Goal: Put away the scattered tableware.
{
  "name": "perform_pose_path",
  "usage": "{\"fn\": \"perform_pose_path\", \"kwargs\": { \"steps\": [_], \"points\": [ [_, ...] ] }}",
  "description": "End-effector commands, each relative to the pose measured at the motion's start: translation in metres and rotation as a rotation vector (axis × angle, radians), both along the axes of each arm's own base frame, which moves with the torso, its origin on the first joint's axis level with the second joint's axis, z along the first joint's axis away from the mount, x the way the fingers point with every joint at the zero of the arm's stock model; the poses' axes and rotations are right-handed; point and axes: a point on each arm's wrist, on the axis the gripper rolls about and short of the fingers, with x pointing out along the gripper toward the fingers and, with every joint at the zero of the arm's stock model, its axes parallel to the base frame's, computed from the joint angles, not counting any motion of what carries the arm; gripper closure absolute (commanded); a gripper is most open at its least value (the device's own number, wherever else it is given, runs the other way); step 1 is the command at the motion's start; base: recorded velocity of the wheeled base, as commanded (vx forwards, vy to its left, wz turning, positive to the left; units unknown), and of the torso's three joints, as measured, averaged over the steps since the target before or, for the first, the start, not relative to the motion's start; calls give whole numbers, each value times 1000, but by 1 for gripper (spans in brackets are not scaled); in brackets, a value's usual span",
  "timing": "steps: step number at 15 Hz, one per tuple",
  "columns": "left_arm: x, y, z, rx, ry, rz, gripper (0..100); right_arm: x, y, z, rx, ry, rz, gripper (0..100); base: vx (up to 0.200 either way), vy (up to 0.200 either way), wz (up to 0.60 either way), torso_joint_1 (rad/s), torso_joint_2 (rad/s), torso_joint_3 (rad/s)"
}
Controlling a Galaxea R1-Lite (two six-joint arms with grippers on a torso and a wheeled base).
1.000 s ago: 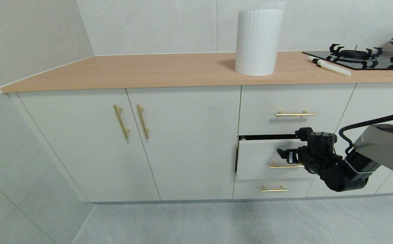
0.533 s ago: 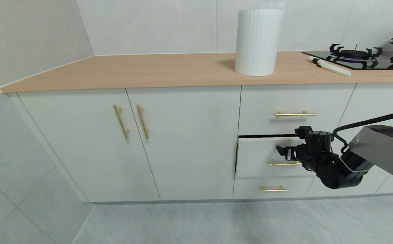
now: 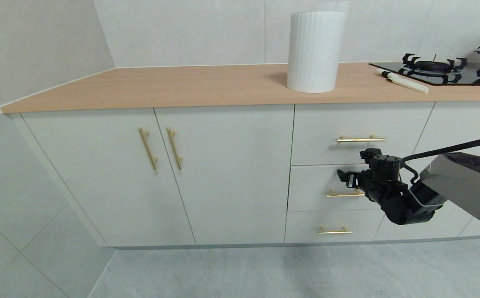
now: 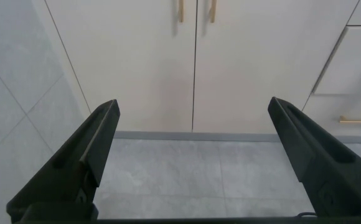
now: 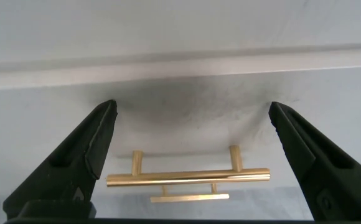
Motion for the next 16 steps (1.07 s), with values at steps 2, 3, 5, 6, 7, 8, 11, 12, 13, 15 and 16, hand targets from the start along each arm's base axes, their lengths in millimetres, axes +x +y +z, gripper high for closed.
{"fn": "perform_pose_path", "kwargs": {
  "steps": [2, 3, 5, 6, 7, 8, 11, 12, 13, 15, 16],
  "points": [
    [0, 0, 0, 0, 0, 1, 0, 4, 1, -4, 0, -4, -3, 0, 0, 0, 0, 0, 0, 0],
    [0, 0, 0, 0, 0, 1, 0, 6, 1, -2, 2, -15, -6, 0, 0, 0, 0, 0, 0, 0],
    [0, 0, 0, 0, 0, 1, 0, 10, 0, -3, -1, -25, -26, 0, 0, 0, 0, 0, 0, 0],
    [0, 0, 0, 0, 0, 1, 0, 10, 1, -3, -1, -28, -26, 0, 0, 0, 0, 0, 0, 0],
    [0, 0, 0, 0, 0, 1, 0, 11, 1, -4, 0, -31, -29, 0, 0, 0, 0, 0, 0, 0],
    [0, 0, 0, 0, 0, 1, 0, 11, 1, -4, 0, -31, -29, 0, 0, 0, 0, 0, 0, 0],
    [0, 0, 0, 0, 0, 1, 0, 12, 1, -2, 1, -42, -30, 0, 0, 0, 0, 0, 0, 0],
    [0, 0, 0, 0, 0, 1, 0, 12, 1, -1, 2, -43, -30, 0, 0, 0, 0, 0, 0, 0],
    [0, 0, 0, 0, 0, 1, 0, 10, 0, 2, 2, -51, -33, 0, 0, 0, 0, 0, 0, 0],
    [0, 0, 0, 0, 0, 1, 0, -2, -1, 22, 1, -62, -43, 0, 0, 0, 0, 0, 0, 0],
    [0, 0, 0, 0, 0, 1, 0, -14, -2, 37, 5, -68, -42, 0, 0, 0, 0, 0, 0, 0]
  ]
}}
